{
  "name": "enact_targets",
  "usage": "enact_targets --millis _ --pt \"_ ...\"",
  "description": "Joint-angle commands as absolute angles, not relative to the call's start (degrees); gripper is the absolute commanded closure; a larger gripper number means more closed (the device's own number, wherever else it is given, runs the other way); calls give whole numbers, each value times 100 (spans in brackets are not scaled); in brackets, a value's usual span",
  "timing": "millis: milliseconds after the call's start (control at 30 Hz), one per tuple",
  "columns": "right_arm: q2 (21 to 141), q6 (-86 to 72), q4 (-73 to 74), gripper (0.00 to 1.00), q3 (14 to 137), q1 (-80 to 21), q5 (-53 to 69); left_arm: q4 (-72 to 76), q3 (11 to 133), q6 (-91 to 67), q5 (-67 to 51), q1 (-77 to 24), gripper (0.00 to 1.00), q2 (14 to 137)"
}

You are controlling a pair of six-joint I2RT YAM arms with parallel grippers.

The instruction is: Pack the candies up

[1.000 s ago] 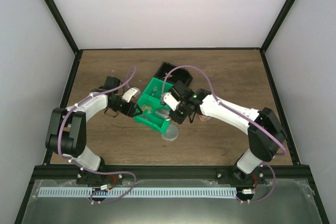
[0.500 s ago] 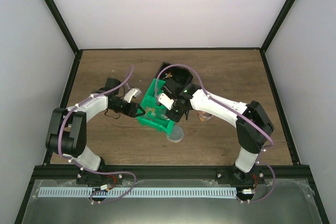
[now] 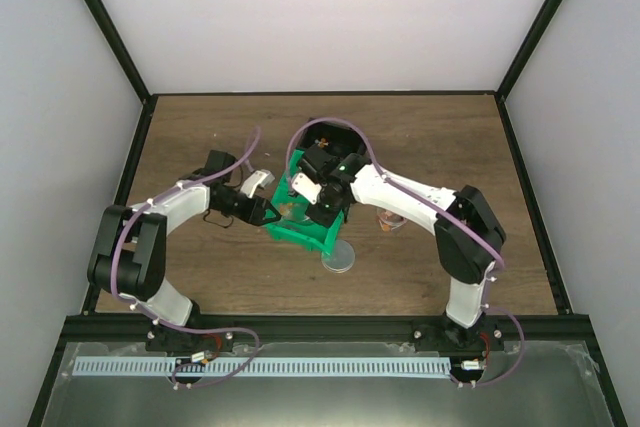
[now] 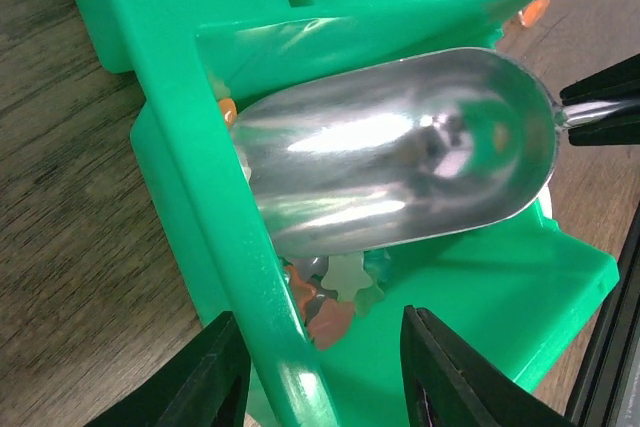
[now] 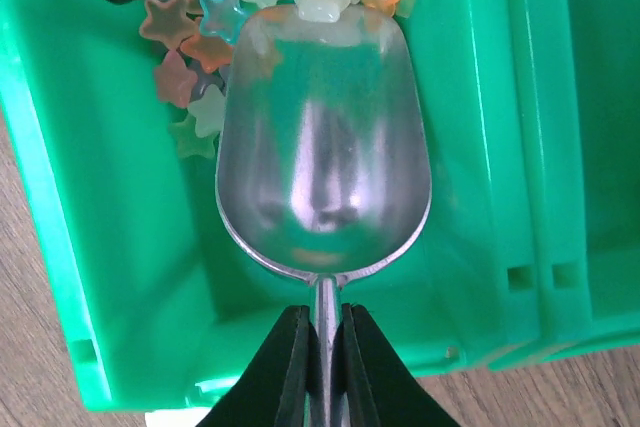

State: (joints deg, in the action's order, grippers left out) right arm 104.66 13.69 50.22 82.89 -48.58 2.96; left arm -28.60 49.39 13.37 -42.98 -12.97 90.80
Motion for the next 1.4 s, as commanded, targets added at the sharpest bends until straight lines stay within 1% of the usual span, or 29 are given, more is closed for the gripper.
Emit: enact_targets --millis 0,233,500,700,1000,1367 --pt "10896 1297 5304 99 8267 -4894 280 -2785 4857 1371 -4576 -1441 56 9169" --pt "10994 1161 4575 99 7907 -4896 607 -2883 4945 1488 -4574 -1441 57 9303" --pt "10226 1067 2229 99 6445 -4896 806 -3050 5063 1637 -4525 -1418 57 9457" --pt "10049 838 1213 99 6183 -4880 1013 -3210 5181 1738 -4497 -1389 57 9510" --pt "9655 685 -377 99 5245 -4800 1459 -3470 5351 1909 -4537 -1255 57 9554" --pt "9371 372 -1567 99 4533 -4584 1967 -4065 5739 2281 -4581 -983 54 9591"
